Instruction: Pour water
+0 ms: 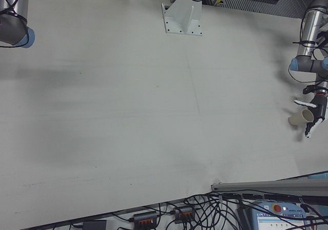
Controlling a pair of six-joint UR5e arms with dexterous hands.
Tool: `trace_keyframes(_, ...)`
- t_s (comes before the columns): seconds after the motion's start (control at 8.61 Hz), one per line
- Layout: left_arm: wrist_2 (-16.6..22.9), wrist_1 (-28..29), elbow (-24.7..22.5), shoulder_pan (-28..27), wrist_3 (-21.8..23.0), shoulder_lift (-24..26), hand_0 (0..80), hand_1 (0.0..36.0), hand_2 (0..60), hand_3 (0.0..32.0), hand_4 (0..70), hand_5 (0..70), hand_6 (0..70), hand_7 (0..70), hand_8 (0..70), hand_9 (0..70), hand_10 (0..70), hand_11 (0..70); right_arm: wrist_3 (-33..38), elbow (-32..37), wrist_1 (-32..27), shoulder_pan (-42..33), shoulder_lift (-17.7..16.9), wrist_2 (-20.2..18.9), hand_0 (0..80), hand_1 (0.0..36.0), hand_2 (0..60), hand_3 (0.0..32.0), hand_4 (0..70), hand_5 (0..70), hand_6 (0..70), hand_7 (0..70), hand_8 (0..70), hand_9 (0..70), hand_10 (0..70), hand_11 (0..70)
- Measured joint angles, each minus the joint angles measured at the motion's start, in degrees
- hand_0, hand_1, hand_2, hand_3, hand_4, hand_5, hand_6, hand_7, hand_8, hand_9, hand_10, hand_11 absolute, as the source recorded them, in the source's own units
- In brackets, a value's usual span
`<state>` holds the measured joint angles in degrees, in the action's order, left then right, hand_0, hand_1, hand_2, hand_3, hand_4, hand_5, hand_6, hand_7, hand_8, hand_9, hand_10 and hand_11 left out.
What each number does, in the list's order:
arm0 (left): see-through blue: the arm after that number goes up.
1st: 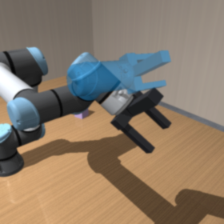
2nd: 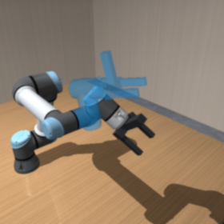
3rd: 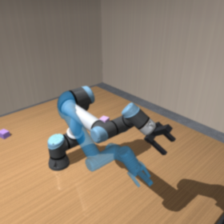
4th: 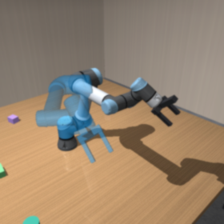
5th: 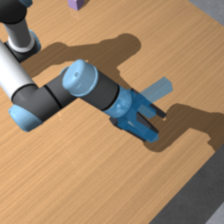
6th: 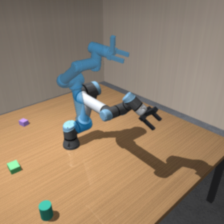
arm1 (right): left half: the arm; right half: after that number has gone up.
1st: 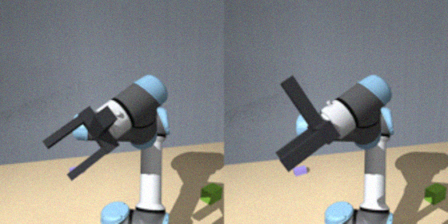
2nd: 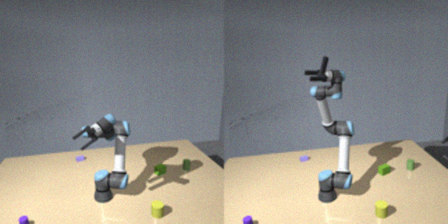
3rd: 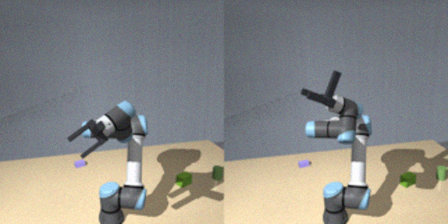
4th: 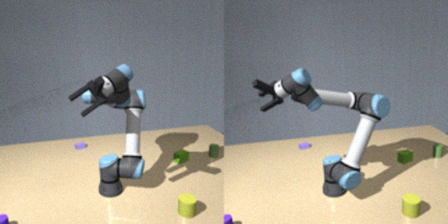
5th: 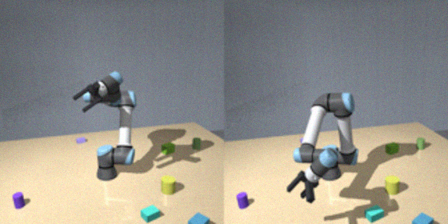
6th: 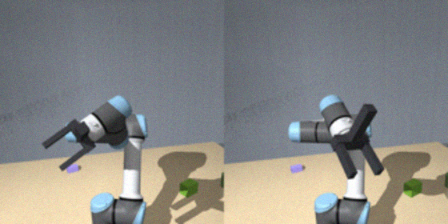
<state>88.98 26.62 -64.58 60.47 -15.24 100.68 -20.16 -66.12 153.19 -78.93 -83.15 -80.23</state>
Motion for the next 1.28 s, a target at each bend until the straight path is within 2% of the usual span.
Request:
trace_keyframes(0.12,0.03,0.02,0.03,0.73,0.47,-0.12,64.9,12.4,0.0,0.0,25.9,0.0,12.8,8.8,6.4,0.3,0.4,2.6,-0.06,0.07,0.0,0.39,0.23,0.95,80.0,36.0,60.0,0.0,40.3,33.3,70.0,70.0,70.0,70.0,57.7,70.0)
trace_keyframes(0.23,0.13,0.05,0.05,1.51,0.78,-0.2,57.5,7.9,0.0,0.0,25.1,0.0,12.1,8.0,5.7,0.2,0.0,1.4,-0.22,0.12,0.06,0.85,0.46,1.62,80.0,36.0,60.0,0.0,42.5,33.4,70.0,70.0,70.0,70.0,58.4,70.0)
trace_keyframes(0.35,0.29,0.11,0.09,2.54,0.96,-0.25,52.1,3.1,0.0,0.0,24.8,0.0,11.4,7.3,4.7,0.0,0.0,0.2,-0.73,0.23,0.15,1.25,0.88,2.0,80.0,36.0,60.0,0.0,43.2,33.3,70.0,70.0,70.0,70.0,59.0,70.0)
trace_keyframes(0.46,0.46,0.15,0.1,3.65,1.07,-0.28,50.1,1.1,0.0,0.2,24.7,0.0,11.1,7.0,4.5,0.0,0.0,0.0,-1.31,0.34,0.21,1.93,1.28,3.07,80.0,36.0,60.0,0.0,43.2,33.4,70.0,70.0,70.0,70.0,60.1,70.0)
trace_keyframes(0.7,0.71,0.15,-0.16,5.71,1.6,-0.3,50.3,1.0,0.0,0.8,24.8,0.0,11.1,7.3,4.4,0.0,0.0,0.0,-1.88,0.41,0.2,4.72,1.76,6.77,80.0,36.0,60.0,0.0,42.4,33.4,70.0,70.0,70.0,70.0,62.6,70.0)
trace_keyframes(0.81,0.88,0.09,-0.66,6.68,1.78,-0.3,51.3,2.1,0.0,0.8,25.2,0.0,11.3,7.7,4.6,0.1,0.0,0.0,-2.05,0.43,0.14,6.19,1.91,8.55,80.0,35.8,60.0,0.0,42.7,33.4,70.0,70.0,70.0,70.0,64.4,70.0)
trace_keyframes(1.05,1.72,-1.11,-3.12,8.48,2.45,-0.31,50.3,1.0,0.0,1.2,25.6,0.0,11.3,7.7,4.4,0.1,0.0,0.0,-2.39,1.91,-0.58,8.46,2.53,11.45,80.0,35.3,60.0,0.0,46.8,34.1,70.0,70.0,70.0,70.0,70.0,70.0)
trace_keyframes(1.28,2.08,-2.34,-4.7,8.9,3.44,-0.3,49.3,0.1,0.0,3.4,24.5,0.0,10.5,6.9,3.9,0.0,0.0,0.0,-2.71,9.46,-6.27,9.43,5.15,13.3,79.1,35.6,60.0,0.0,59.4,34.3,70.0,70.0,70.0,70.0,70.0,70.0)
